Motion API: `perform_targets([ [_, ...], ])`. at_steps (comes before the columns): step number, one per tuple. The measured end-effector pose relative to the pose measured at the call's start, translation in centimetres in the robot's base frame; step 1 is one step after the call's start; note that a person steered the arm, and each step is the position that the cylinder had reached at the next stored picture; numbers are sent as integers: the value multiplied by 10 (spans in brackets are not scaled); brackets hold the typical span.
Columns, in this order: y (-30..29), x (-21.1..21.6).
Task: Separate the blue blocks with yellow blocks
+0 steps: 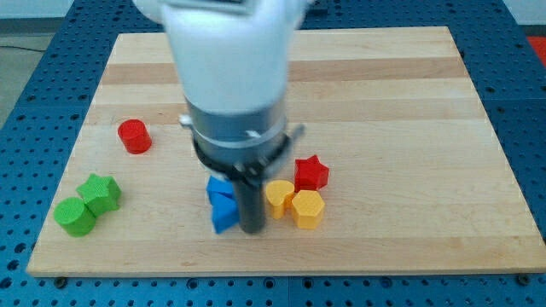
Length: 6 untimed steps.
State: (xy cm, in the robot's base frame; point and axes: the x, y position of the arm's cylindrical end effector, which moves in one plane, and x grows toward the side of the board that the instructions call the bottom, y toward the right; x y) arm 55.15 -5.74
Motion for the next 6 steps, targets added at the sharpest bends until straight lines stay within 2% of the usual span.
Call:
perform_targets([
  [1, -12, -20],
  [2, -15, -2],
  [3, 46, 11],
  [4, 68, -26],
  [5, 46, -15],
  [6, 67, 18],
])
